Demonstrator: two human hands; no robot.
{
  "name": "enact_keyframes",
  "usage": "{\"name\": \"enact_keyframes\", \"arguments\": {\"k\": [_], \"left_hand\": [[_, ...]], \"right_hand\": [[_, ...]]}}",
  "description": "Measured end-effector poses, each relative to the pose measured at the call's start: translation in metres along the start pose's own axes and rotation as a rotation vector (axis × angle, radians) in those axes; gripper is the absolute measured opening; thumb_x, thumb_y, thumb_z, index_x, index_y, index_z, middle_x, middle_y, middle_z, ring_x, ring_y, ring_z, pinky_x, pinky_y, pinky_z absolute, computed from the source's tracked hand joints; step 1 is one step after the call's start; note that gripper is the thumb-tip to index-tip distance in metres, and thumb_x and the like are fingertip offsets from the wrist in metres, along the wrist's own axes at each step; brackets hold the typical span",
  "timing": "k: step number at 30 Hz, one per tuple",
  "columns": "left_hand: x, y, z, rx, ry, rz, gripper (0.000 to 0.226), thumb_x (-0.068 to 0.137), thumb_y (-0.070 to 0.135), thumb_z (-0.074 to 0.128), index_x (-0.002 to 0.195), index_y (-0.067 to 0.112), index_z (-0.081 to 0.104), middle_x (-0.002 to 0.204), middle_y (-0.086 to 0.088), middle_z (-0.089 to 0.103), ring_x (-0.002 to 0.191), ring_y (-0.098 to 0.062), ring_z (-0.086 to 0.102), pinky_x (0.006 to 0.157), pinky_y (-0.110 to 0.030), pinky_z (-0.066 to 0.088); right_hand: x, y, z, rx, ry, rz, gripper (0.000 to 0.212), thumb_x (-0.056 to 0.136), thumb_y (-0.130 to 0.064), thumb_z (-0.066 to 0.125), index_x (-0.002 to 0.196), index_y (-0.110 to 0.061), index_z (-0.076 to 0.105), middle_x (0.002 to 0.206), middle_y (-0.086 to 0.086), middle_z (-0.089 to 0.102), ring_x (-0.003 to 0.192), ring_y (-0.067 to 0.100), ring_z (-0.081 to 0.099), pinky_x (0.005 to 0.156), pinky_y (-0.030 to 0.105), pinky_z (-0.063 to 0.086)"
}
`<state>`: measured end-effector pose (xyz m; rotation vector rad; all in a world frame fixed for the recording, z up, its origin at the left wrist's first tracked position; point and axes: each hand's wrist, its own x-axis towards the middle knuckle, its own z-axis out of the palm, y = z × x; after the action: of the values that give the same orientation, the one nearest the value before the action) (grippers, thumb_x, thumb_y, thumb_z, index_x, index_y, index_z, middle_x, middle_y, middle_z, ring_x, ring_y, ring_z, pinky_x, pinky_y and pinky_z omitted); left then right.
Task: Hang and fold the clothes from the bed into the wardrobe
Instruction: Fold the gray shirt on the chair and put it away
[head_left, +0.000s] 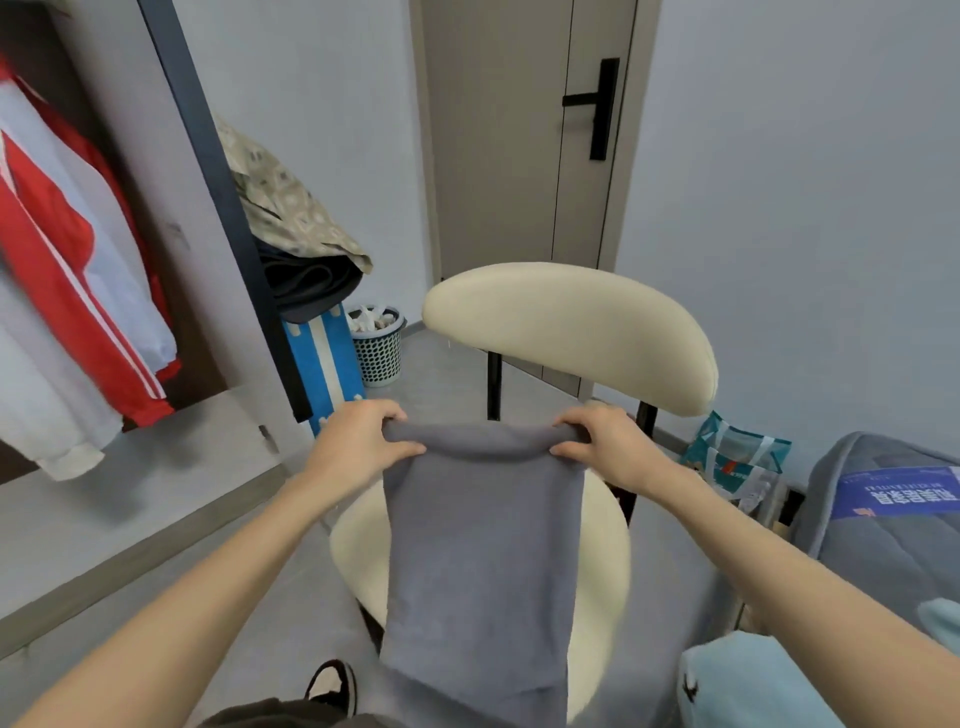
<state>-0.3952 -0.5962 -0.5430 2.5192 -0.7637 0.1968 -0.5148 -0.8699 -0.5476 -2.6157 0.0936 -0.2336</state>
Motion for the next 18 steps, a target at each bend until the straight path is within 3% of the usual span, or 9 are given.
{"name": "enact_keyframes", "arguments": {"k": [2, 4, 7, 9, 12, 14, 16, 18], "left_hand": [[0.018, 0.014, -0.023, 0.045, 0.147, 0.031, 0.024, 0.074, 0.041, 0.078, 0.079, 0.026, 0.061, 0.075, 0.013, 0.057, 0.074, -0.011, 0.052, 0.059, -0.028, 0.034], [0.032, 0.026, -0.041, 0.04, 0.257, 0.084, 0.022, 0.077, 0.037, 0.077, 0.079, 0.026, 0.058, 0.076, 0.012, 0.053, 0.072, -0.01, 0.049, 0.058, -0.027, 0.031], [0.038, 0.032, -0.049, 0.012, 0.335, 0.129, 0.02, 0.079, 0.025, 0.076, 0.089, 0.025, 0.059, 0.084, 0.009, 0.052, 0.08, -0.014, 0.05, 0.064, -0.027, 0.033], [0.033, 0.027, -0.038, -0.009, 0.332, 0.142, 0.021, 0.079, 0.016, 0.075, 0.087, 0.025, 0.058, 0.084, 0.01, 0.048, 0.08, -0.014, 0.048, 0.063, -0.028, 0.035], [0.01, 0.013, 0.0, -0.012, 0.261, 0.098, 0.027, 0.075, 0.0, 0.07, 0.086, 0.021, 0.057, 0.089, 0.006, 0.041, 0.083, -0.015, 0.043, 0.062, -0.036, 0.044], [-0.014, 0.0, 0.032, -0.016, 0.132, 0.096, 0.028, 0.073, -0.006, 0.065, 0.083, 0.018, 0.053, 0.099, 0.004, 0.041, 0.092, -0.019, 0.044, 0.069, -0.037, 0.044], [-0.041, -0.013, 0.066, 0.0, -0.109, 0.114, 0.025, 0.074, -0.002, 0.061, 0.082, 0.017, 0.048, 0.12, 0.002, 0.047, 0.114, -0.025, 0.046, 0.083, -0.033, 0.04], [-0.067, -0.025, 0.094, -0.007, -0.397, 0.107, 0.024, 0.077, 0.003, 0.058, 0.082, 0.018, 0.041, 0.142, -0.003, 0.045, 0.139, -0.025, 0.03, 0.104, -0.039, 0.03]], "right_hand": [[0.02, -0.013, -0.025, -0.071, 0.12, -0.014, 0.018, 0.091, -0.023, 0.063, 0.108, -0.016, 0.065, 0.099, 0.004, 0.05, 0.1, 0.025, 0.05, 0.082, 0.034, 0.043], [0.033, -0.026, -0.046, -0.11, 0.263, -0.031, 0.02, 0.093, -0.026, 0.061, 0.111, -0.017, 0.062, 0.105, 0.005, 0.043, 0.106, 0.025, 0.043, 0.082, 0.042, 0.047], [0.037, -0.031, -0.059, -0.24, 0.413, -0.099, 0.018, 0.091, -0.025, 0.061, 0.107, -0.016, 0.061, 0.125, 0.007, 0.041, 0.116, 0.025, 0.036, 0.075, 0.039, 0.047], [0.03, -0.022, -0.053, -0.334, 0.419, -0.145, 0.014, 0.089, -0.019, 0.062, 0.102, -0.014, 0.059, 0.142, 0.006, 0.038, 0.123, 0.027, 0.035, 0.077, 0.038, 0.045], [0.013, 0.0, -0.018, -0.443, 0.263, -0.131, 0.017, 0.089, -0.02, 0.06, 0.105, -0.014, 0.055, 0.151, 0.002, 0.036, 0.135, 0.024, 0.032, 0.093, 0.037, 0.041], [-0.005, 0.015, 0.015, -0.473, 0.082, -0.093, 0.023, 0.092, -0.024, 0.056, 0.112, -0.014, 0.052, 0.152, 0.001, 0.036, 0.141, 0.021, 0.027, 0.103, 0.035, 0.035], [-0.029, 0.028, 0.048, -0.456, -0.12, -0.051, 0.028, 0.091, -0.022, 0.053, 0.117, -0.013, 0.049, 0.141, 0.007, 0.043, 0.139, 0.025, 0.032, 0.103, 0.034, 0.033], [-0.054, 0.038, 0.075, -0.385, -0.338, -0.018, 0.023, 0.086, -0.016, 0.053, 0.109, -0.015, 0.049, 0.122, 0.007, 0.048, 0.128, 0.029, 0.04, 0.099, 0.035, 0.032]]}}
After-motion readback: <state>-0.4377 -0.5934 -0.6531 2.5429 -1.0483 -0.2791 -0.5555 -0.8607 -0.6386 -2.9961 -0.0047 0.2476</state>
